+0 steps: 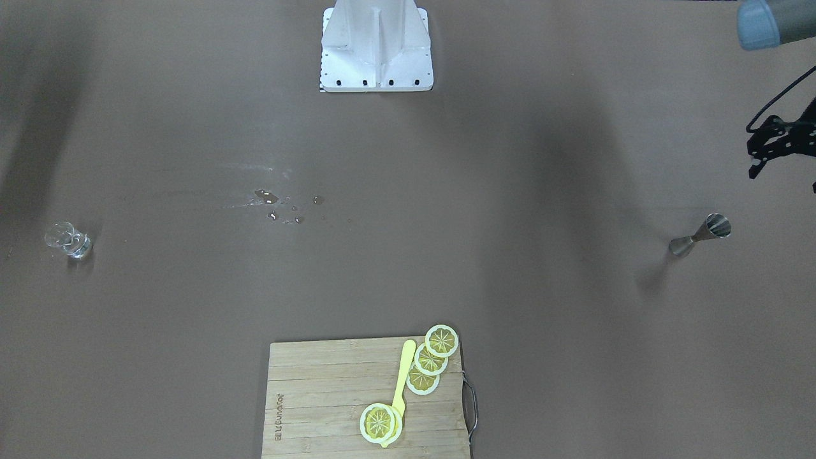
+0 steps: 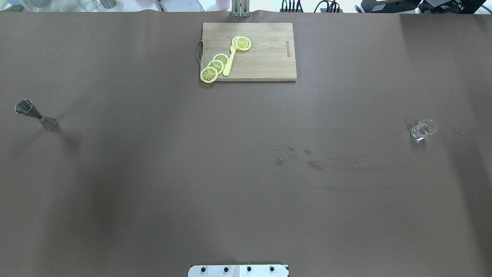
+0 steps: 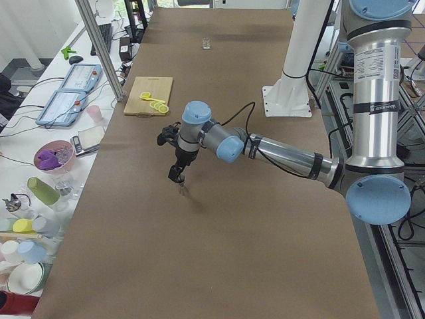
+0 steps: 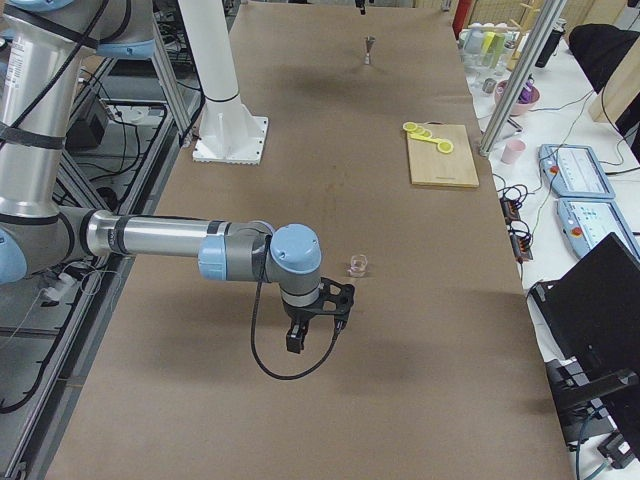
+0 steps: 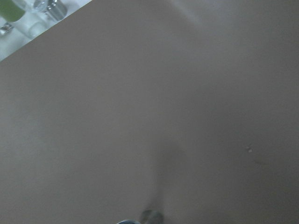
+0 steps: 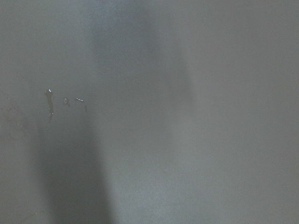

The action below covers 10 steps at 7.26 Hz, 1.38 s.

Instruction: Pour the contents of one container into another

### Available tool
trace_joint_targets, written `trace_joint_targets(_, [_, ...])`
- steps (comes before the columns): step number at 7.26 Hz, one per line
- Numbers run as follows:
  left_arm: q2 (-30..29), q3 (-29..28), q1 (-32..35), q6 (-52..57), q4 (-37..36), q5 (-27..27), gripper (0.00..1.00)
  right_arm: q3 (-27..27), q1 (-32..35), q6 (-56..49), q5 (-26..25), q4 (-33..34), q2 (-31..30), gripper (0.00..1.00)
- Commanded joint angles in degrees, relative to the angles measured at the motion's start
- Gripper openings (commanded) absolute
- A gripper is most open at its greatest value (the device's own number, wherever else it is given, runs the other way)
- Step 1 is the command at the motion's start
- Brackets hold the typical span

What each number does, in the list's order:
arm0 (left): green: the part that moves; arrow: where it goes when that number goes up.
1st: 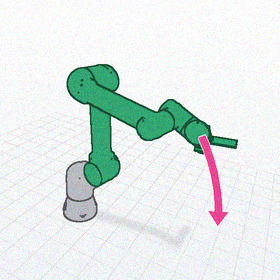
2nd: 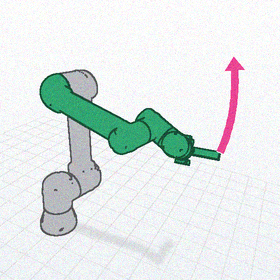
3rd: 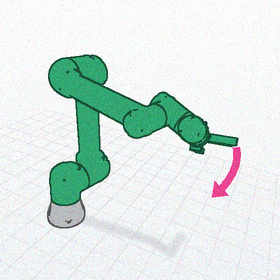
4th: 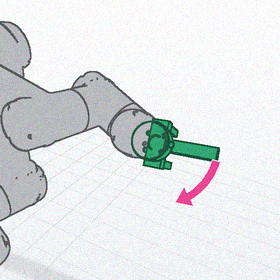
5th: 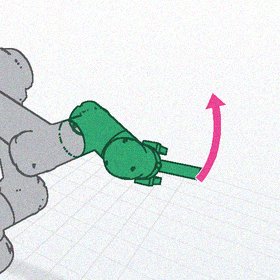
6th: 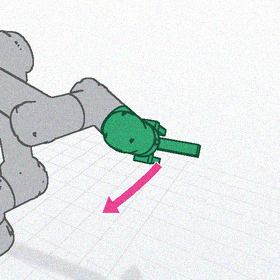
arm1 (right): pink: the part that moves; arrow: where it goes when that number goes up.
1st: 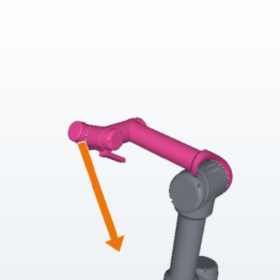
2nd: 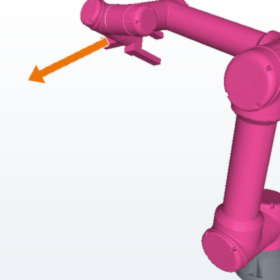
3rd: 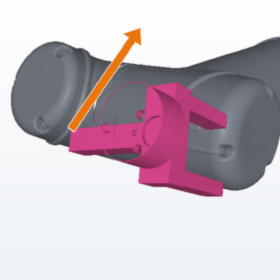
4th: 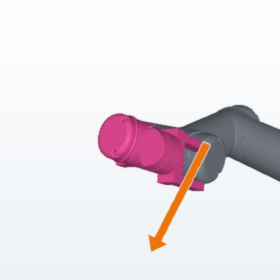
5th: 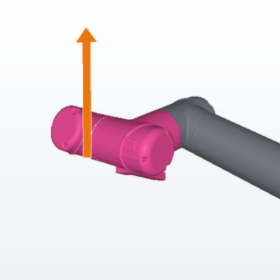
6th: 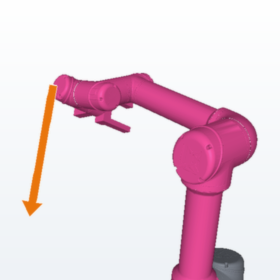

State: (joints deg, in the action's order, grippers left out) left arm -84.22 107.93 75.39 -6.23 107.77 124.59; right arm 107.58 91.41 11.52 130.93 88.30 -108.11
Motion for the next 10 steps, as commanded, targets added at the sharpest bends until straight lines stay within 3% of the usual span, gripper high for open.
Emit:
trace_joint_targets(1, [5.35, -2.98, 8.07, 5.34, -0.54, 3.2, 0.97, -0.09, 0.0, -0.01, -0.06, 0.03, -0.43, 1.0])
trace_joint_targets(5, [13.37, -4.92, 14.16, 5.53, -1.41, 11.98, 0.97, 0.0, 0.0, -0.01, -0.06, -0.05, -0.7, 1.0])
trace_joint_targets(6, [12.86, -4.05, 15.21, 5.53, -6.38, 13.91, 0.97, 0.0, 0.0, -0.01, -0.06, -0.05, -0.7, 1.0])
trace_joint_targets(8, [12.41, -1.58, 15.22, 5.62, -13.36, 14.02, 0.97, 0.61, 0.0, -0.01, -0.06, -0.05, -0.78, 1.0])
trace_joint_targets(10, [12.32, -1.93, 14.09, 5.7, -13.46, 12.62, 0.97, 0.79, 0.0, -0.01, -0.06, -0.05, -0.7, 1.0])
